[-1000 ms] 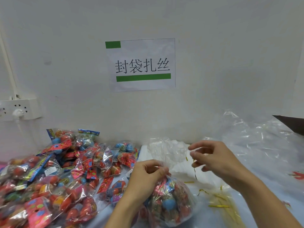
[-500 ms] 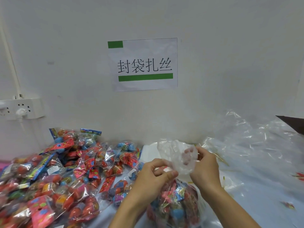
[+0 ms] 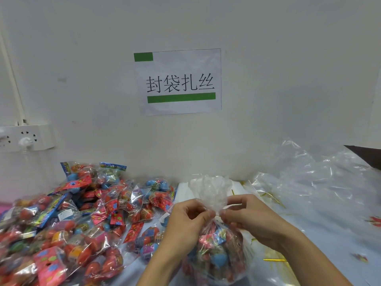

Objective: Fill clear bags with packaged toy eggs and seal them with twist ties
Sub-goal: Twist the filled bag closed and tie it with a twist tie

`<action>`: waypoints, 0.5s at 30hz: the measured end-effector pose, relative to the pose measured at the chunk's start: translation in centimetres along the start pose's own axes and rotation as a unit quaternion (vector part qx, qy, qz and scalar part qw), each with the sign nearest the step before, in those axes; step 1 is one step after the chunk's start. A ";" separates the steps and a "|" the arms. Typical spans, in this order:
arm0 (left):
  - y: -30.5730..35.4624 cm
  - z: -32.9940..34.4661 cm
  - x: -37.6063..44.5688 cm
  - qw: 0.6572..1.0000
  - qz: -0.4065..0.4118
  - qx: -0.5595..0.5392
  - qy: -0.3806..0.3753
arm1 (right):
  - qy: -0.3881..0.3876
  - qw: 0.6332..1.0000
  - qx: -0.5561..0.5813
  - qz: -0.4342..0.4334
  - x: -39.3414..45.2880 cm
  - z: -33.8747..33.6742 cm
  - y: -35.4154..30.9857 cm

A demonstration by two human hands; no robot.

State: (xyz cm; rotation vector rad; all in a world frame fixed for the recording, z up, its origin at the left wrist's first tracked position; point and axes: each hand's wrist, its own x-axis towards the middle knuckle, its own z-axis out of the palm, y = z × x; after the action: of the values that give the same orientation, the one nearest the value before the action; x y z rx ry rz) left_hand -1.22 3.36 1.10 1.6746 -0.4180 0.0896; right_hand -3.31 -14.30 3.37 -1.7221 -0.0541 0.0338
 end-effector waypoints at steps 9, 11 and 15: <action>0.3 0.2 -0.1 1.000 0.007 0.002 0.003 | -0.045 0.990 -0.127 -0.044 -0.1 -0.5 -0.3; 0.4 0.2 -0.1 1.000 0.012 0.010 0.003 | -0.041 0.988 -0.137 -0.049 -0.1 -0.5 -0.3; 0.4 0.2 -0.1 0.999 0.021 0.028 0.001 | -0.035 0.986 -0.151 -0.053 -0.3 -0.5 -0.3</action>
State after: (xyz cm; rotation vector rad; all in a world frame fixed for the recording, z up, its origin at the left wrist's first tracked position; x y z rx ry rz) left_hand -1.43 3.10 1.39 1.7202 -0.4533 0.1361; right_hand -3.61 -14.74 3.76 -2.0190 -0.2129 0.0076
